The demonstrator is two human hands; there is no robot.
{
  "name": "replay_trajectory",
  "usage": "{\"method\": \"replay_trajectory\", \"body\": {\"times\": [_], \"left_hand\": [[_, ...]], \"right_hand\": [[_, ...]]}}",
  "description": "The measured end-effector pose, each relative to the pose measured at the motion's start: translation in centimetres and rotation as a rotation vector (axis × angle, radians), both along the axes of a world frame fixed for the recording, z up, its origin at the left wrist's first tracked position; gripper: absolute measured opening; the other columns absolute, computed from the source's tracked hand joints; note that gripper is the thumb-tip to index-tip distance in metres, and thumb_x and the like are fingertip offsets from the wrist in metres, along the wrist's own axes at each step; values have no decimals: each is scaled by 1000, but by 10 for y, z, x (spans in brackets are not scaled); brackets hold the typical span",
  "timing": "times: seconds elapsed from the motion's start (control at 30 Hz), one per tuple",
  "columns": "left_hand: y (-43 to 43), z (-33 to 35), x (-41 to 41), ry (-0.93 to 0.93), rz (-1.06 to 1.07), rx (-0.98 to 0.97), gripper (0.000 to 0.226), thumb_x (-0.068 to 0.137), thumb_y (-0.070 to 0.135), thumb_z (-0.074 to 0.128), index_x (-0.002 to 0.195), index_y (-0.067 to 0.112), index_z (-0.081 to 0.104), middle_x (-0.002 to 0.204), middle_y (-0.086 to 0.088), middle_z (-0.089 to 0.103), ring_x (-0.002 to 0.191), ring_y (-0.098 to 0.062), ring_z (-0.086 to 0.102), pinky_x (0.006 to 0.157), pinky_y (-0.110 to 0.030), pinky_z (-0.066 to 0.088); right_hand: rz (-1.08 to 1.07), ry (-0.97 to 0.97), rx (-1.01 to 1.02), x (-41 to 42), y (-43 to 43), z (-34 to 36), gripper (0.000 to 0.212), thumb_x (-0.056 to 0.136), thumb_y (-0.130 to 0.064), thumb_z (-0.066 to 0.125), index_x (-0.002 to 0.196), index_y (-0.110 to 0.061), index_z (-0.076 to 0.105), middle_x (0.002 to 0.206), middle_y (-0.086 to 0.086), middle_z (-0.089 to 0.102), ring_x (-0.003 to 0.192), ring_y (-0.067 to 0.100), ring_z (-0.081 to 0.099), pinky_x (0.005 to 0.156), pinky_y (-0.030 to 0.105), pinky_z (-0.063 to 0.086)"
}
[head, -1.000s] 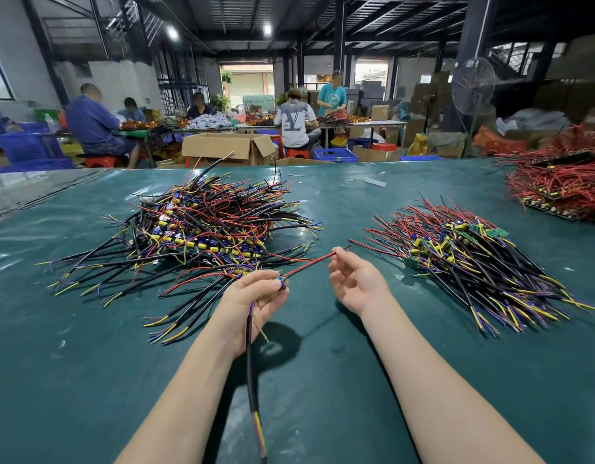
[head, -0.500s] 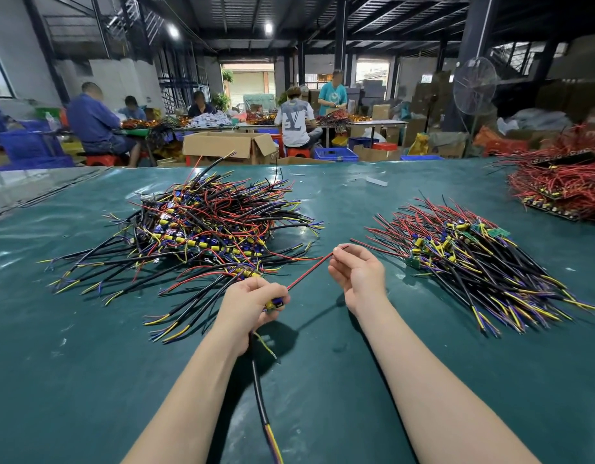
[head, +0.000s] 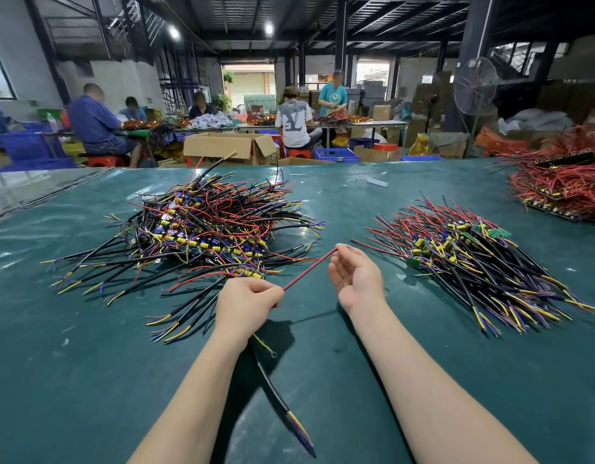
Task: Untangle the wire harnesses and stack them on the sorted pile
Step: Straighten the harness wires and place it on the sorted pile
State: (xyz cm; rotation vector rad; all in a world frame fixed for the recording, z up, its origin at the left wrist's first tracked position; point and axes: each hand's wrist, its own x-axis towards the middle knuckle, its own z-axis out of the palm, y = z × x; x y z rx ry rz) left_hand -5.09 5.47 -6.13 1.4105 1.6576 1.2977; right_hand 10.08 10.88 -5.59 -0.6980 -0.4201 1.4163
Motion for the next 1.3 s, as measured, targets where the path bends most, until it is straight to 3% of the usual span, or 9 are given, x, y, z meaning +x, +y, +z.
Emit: {"method": "replay_trajectory", "body": {"times": [0.1, 0.33, 0.53, 0.63, 0.73, 0.87, 1.0, 1.17, 1.3], "left_hand": [[-2, 1, 3, -142, -187, 8, 33, 76, -3, 60, 48, 14, 64, 45, 7, 55, 44, -7, 44, 43, -15, 35], [-2, 6, -4, -406, -309, 0, 35, 77, 0, 61, 50, 19, 72, 46, 5, 59, 41, 0, 47, 40, -11, 33], [-3, 2, -3, -258, -267, -72, 33, 81, 6, 63, 53, 21, 71, 54, 9, 63, 47, 3, 51, 39, -10, 34], [-3, 4, -2, -496, -299, -150, 22, 85, 11, 61, 66, 16, 71, 62, 5, 68, 50, 2, 56, 41, -11, 41], [-3, 6, -3, -646, -357, -150, 17, 86, -3, 54, 80, 6, 68, 63, -1, 70, 49, -1, 60, 47, -11, 48], [-2, 8, -2, -741, -308, -99, 19, 85, -10, 51, 80, 1, 65, 63, -5, 70, 52, -4, 64, 51, -12, 51], [2, 5, -6, -825, -140, -34, 15, 86, -9, 52, 80, -1, 63, 60, -5, 69, 53, -5, 65, 52, -11, 52], [2, 4, -6, -839, -73, -16, 15, 84, -10, 55, 80, 1, 64, 67, -7, 67, 54, -5, 65, 54, -12, 53], [1, 2, -5, -855, -113, -9, 14, 85, -8, 55, 81, 2, 64, 62, -2, 69, 56, -4, 65, 56, -12, 54]], "right_hand": [[2, 170, -64, 3, 0, 0, 19, 88, 3, 52, 71, -4, 56, 39, 0, 57, 32, 5, 53, 35, 13, 44], [130, 74, -136, 4, 3, -1, 26, 92, -11, 52, 66, -7, 52, 34, -3, 46, 26, 4, 41, 28, 11, 33], [48, 109, -141, 10, 6, -1, 26, 91, -9, 51, 65, -8, 51, 33, -4, 46, 25, 3, 38, 27, 11, 28], [-149, -103, -15, 12, 9, -1, 25, 90, -3, 54, 65, -7, 56, 36, -5, 51, 29, 2, 43, 32, 12, 36], [-343, -389, 79, 9, 11, -1, 29, 88, 0, 54, 61, -9, 57, 39, -6, 51, 31, 1, 42, 36, 13, 40], [-430, -444, 96, 10, 11, -2, 30, 87, 2, 56, 60, -12, 58, 36, -7, 51, 30, 1, 43, 37, 13, 42], [-427, -500, 133, 5, 9, -3, 32, 86, 2, 57, 58, -12, 57, 51, 4, 52, 31, 0, 44, 38, 13, 43], [-375, -442, 126, 4, 8, -2, 30, 85, 2, 59, 58, -10, 57, 42, -3, 53, 31, 1, 44, 36, 14, 42], [-214, -142, 65, 3, 6, 0, 23, 88, -2, 57, 66, -6, 56, 40, -3, 56, 34, 3, 51, 40, 16, 48]]}}
